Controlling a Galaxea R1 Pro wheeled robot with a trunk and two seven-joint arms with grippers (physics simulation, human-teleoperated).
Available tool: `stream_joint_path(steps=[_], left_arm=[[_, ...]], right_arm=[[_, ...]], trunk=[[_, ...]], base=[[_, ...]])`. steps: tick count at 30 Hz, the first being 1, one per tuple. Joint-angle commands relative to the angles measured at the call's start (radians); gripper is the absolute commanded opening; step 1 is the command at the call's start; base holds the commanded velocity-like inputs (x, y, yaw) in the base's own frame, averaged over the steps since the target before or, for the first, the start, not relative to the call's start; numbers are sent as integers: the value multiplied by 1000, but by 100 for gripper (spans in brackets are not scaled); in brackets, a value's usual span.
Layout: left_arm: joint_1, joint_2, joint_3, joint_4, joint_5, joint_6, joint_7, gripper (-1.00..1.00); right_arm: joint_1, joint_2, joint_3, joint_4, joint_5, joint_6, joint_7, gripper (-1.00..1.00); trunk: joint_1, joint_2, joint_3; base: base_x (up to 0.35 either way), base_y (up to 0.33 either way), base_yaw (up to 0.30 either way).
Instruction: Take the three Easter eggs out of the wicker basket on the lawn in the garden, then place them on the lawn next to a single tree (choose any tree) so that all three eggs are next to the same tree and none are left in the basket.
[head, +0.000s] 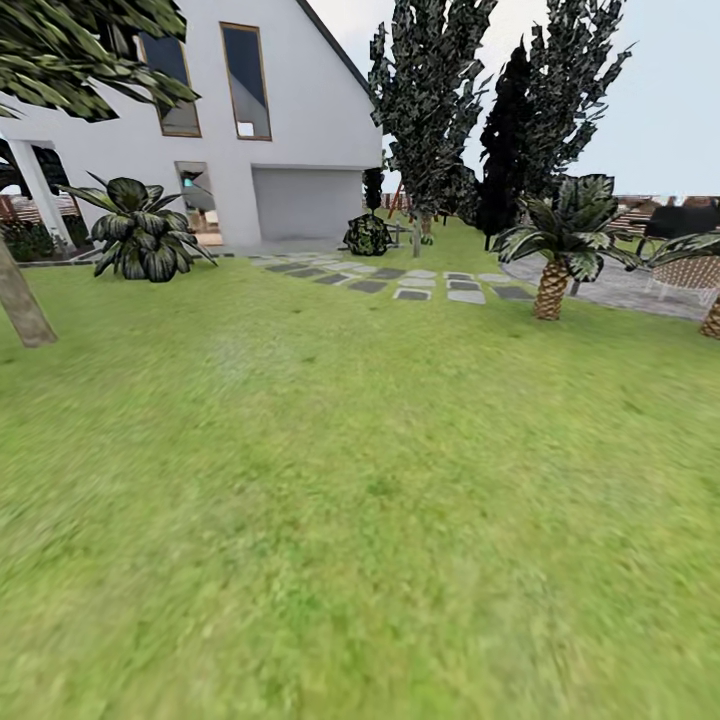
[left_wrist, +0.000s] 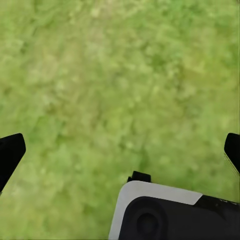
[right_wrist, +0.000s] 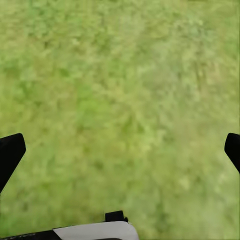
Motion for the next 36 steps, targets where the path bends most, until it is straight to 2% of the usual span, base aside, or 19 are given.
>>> stream_joint_path(steps=[1, 36], left_arm=[[-1, 0, 7, 1, -4, -3, -1, 100], [-1, 0, 7, 1, -4, -3, -1, 100]], right_arm=[[-1, 0, -1, 2, 0, -4, -1, 100], [-1, 0, -1, 2, 0, -4, -1, 100]], trunk=[[1, -2, -2], [1, -2, -2]], base=[[339, 0, 0], [339, 0, 0]])
